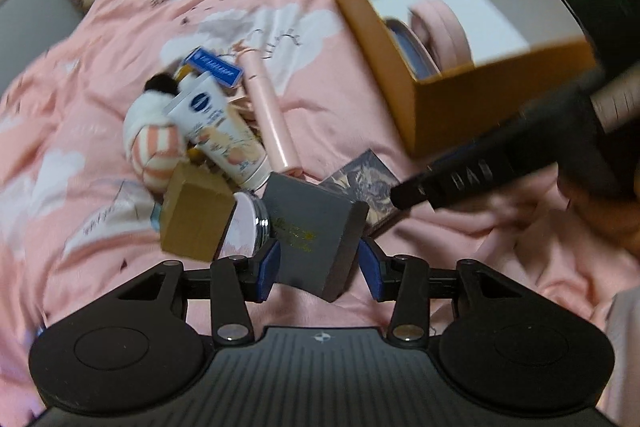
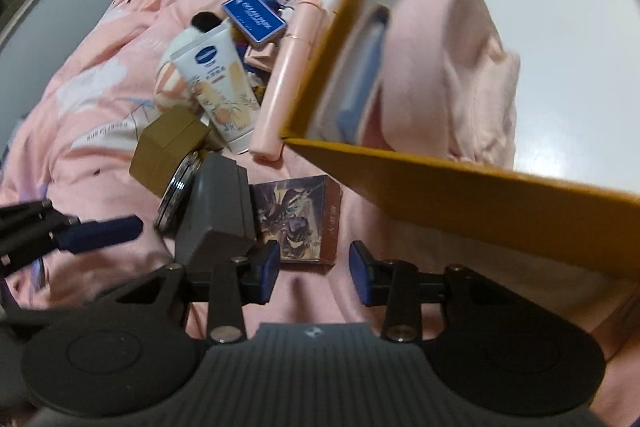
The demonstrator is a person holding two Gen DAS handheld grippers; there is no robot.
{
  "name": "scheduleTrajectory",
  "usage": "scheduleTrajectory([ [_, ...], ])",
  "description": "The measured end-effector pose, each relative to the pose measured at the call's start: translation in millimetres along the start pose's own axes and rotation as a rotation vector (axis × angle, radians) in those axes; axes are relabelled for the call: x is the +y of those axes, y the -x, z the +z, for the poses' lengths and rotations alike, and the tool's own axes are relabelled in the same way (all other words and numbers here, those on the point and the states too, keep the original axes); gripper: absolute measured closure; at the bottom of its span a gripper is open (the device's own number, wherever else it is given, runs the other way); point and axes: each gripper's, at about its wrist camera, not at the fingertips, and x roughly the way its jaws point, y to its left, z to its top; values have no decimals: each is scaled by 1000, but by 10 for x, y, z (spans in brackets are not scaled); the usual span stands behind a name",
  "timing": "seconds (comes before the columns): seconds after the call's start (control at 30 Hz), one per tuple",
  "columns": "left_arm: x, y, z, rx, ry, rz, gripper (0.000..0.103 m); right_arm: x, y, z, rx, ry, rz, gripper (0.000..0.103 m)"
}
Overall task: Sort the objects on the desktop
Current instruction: 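Grasp the dark grey box with the left tool while the right tool grasps the small brown box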
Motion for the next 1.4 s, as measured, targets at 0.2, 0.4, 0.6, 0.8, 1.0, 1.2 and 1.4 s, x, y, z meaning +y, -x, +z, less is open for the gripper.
scheduleTrajectory([
  [0.2,-244,-190,14,37,-145,86,48,-155,-112,41,10,-85,43,60],
  [0.4,-317,-333,35,72,-194,118,47,-259,-243,48,42,-129,95,54],
  [0.6,-374,-474,41,99,-223,157,44,-227,-349,63,33,-83,114,46],
  [0.8,-389,-567,29,107,-232,188,40,-150,-429,62,30,-26,114,44],
  [1.0,-366,-542,9,101,-210,191,46,-197,-366,51,18,-56,155,63],
  [1.2,-320,-403,-23,60,-165,177,56,-176,-157,-6,-18,-57,174,72],
  [1.4,-196,-167,-55,-6,-80,81,62,-1,221,-93,-113,30,131,77],
])
